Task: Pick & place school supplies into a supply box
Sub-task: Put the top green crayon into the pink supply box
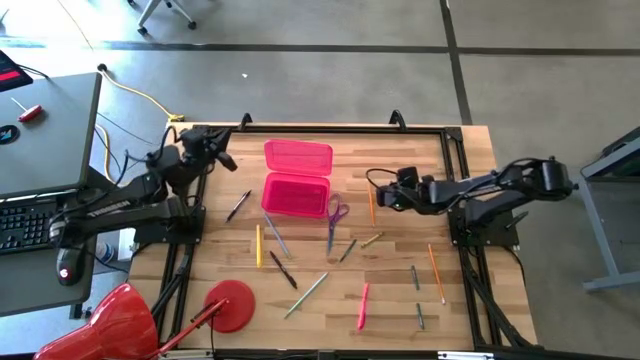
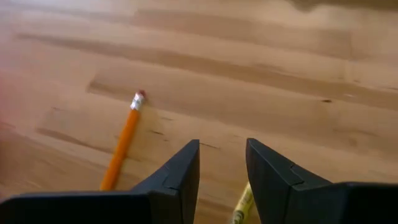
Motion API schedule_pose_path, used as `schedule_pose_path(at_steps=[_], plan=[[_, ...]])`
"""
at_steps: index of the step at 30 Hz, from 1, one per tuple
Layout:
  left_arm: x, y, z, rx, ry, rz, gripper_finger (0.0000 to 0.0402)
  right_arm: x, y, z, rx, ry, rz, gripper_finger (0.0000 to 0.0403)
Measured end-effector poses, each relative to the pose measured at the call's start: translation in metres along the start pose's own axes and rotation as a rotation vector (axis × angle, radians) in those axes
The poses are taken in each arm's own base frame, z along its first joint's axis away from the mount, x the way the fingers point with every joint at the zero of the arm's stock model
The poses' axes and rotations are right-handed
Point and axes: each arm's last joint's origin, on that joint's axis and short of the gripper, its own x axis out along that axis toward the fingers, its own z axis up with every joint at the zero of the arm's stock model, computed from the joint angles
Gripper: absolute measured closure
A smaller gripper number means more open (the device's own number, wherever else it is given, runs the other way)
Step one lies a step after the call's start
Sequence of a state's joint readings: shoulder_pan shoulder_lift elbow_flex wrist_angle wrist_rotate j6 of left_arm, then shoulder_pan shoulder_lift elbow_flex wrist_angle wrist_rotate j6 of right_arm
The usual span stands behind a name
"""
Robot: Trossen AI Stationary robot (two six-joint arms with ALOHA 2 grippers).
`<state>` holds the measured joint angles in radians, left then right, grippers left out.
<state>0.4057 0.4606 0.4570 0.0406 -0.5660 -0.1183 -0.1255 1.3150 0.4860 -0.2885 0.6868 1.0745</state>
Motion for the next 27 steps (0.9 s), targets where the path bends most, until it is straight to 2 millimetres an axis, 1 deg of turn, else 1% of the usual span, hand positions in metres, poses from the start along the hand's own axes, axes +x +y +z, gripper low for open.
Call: schedule_pose_path(at_steps=[3, 5, 8, 11, 16, 22, 27], plan=[[0.008, -0.005, 0.012, 0.065, 0.014, 0.057, 0.0355, -0.001, 0.002, 0.008, 0.002, 0.039, -0.052, 0.0293], [0.012, -0.008, 0.017, 0.085, 0.019, 0.082, 0.0355, -0.004, 0.003, 0.012, 0.045, 0.087, -0.079, 0.0293], [0.018, -0.011, 0.019, 0.099, 0.034, 0.102, 0.0355, -0.006, 0.002, 0.014, 0.135, 0.167, -0.098, 0.0293], [0.022, -0.013, 0.017, 0.111, 0.049, 0.11, 0.0355, -0.004, 0.001, 0.011, 0.211, 0.244, -0.09, 0.0293], [0.024, -0.014, 0.014, 0.125, 0.07, 0.113, 0.0355, 0.001, -0.001, 0.008, 0.179, 0.188, -0.163, 0.0293], [0.025, -0.014, 0.013, 0.128, 0.074, 0.114, 0.0355, 0.02, -0.001, -0.001, 0.169, 0.245, -0.233, 0.0293], [0.025, -0.014, 0.013, 0.128, 0.074, 0.114, 0.0355, 0.028, 0.001, -0.005, 0.162, 0.223, -0.251, 0.0293]])
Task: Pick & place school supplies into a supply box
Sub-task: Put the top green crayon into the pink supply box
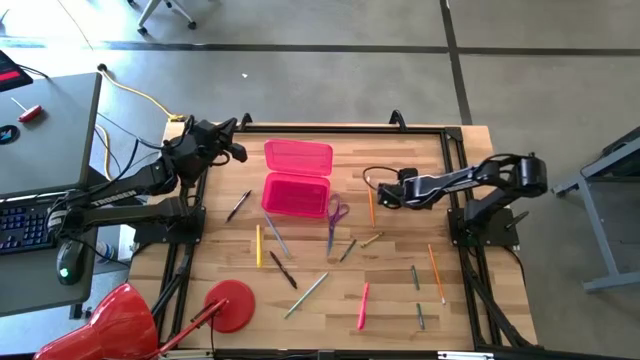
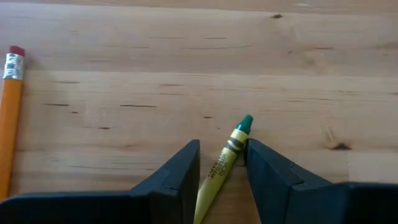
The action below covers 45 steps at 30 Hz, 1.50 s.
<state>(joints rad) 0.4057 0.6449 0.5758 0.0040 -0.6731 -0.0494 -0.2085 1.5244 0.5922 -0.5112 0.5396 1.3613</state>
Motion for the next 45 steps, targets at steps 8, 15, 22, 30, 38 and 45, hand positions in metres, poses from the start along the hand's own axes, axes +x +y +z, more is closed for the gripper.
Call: schedule_pose_path(at_steps=[8, 15, 22, 30, 38, 45], plan=[[0.0, 0.0, 0.0, 0.0, 0.001, 0.0, 0.0355, 0.002, 0.001, 0.001, 0.007, -0.034, -0.002, 0.033], [0.0, 0.0, 0.0, 0.001, 0.001, 0.001, 0.0355, 0.002, 0.005, 0.002, -0.055, -0.061, 0.032, 0.0395], [0.0, 0.0, -0.001, 0.005, 0.005, 0.001, 0.0355, -0.003, 0.029, 0.008, -0.099, -0.077, 0.27, 0.0379], [0.0, 0.0, -0.001, 0.004, 0.005, 0.001, 0.0355, -0.039, 0.07, 0.037, -0.307, -0.284, 0.575, 0.0395], [0.0, 0.0, 0.0, 0.003, 0.004, 0.001, 0.0355, -0.082, 0.131, 0.069, -0.613, -0.516, 0.895, 0.0396], [0.0, 0.0, 0.0, 0.003, 0.004, 0.001, 0.0355, -0.059, 0.198, 0.065, -0.93, -0.494, 0.943, 0.0398]])
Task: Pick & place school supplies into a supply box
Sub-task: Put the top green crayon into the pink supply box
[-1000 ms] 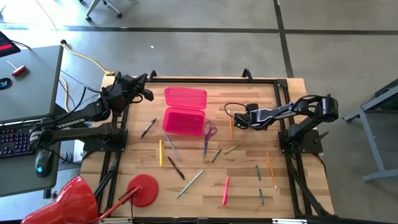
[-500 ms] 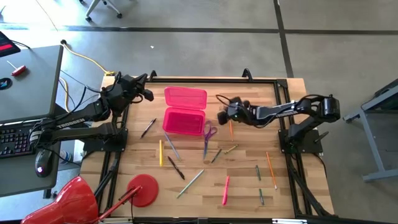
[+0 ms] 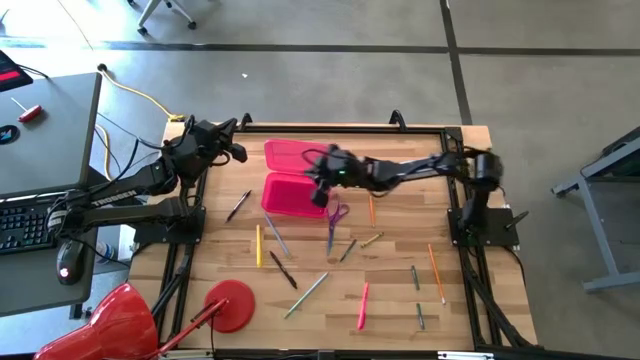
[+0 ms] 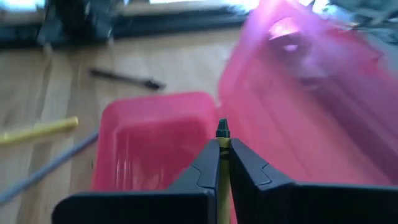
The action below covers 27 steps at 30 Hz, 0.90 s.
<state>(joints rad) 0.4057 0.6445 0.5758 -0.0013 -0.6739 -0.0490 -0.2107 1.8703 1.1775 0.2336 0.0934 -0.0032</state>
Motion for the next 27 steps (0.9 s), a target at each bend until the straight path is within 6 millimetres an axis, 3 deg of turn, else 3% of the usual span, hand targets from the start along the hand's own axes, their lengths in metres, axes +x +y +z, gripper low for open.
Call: schedule_pose_path(at_steps=[5, 10, 27], plan=[[0.0, 0.0, 0.0, 0.0, 0.0, -0.001, 0.0355, 0.037, 0.001, 0.006, -0.035, 0.09, 0.028, 0.0397], [0.0, 0.0, 0.0, 0.0, 0.001, -0.009, 0.0355, 0.06, -0.003, -0.006, -0.023, 0.239, 0.025, 0.0397], [0.0, 0.0, 0.0, 0.001, 0.002, -0.011, 0.0355, 0.068, -0.003, -0.014, -0.068, 0.258, -0.039, 0.0377]])
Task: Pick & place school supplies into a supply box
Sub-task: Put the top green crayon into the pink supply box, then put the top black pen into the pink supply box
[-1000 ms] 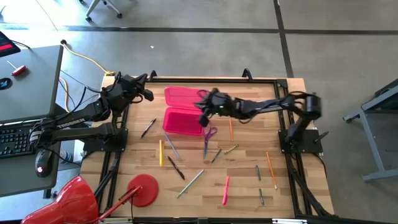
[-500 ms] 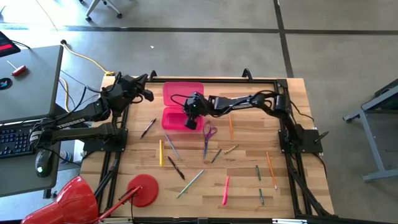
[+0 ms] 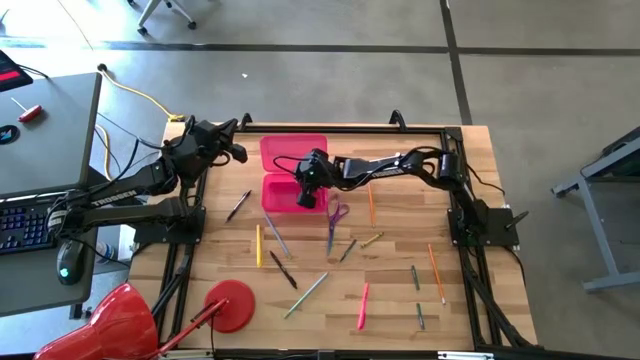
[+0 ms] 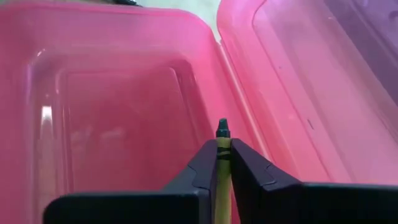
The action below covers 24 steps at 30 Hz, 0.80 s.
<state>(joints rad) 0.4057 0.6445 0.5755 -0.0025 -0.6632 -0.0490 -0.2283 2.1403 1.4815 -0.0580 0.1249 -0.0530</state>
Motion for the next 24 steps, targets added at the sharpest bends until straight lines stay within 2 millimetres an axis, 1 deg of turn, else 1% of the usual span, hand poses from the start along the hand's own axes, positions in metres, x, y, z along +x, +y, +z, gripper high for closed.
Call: schedule_pose_path(at_steps=[6, 9, 12, 16, 20, 24], plan=[[0.0, 0.0, -0.001, 0.007, 0.009, 0.0, 0.0355, 0.0, 0.0, 0.0, 0.0, 0.003, -0.004, 0.0348], [0.0, 0.0, -0.006, 0.039, 0.051, 0.002, 0.0355, 0.0, 0.0, -0.001, 0.003, 0.005, -0.004, 0.0335], [-0.001, 0.001, -0.016, 0.091, 0.141, 0.0, 0.0355, 0.0, 0.0, 0.0, 0.023, -0.005, -0.003, 0.0328], [-0.005, 0.001, -0.032, 0.071, 0.306, -0.099, 0.0355, 0.0, 0.003, 0.004, 0.05, -0.042, 0.023, 0.0328], [-0.009, 0.003, -0.045, 0.046, 0.448, -0.135, 0.0355, -0.002, 0.012, 0.009, 0.041, -0.088, 0.047, 0.0329], [-0.015, 0.007, -0.055, 0.098, 0.565, -0.128, 0.0355, -0.006, 0.021, 0.013, 0.03, -0.114, 0.063, 0.0327]])
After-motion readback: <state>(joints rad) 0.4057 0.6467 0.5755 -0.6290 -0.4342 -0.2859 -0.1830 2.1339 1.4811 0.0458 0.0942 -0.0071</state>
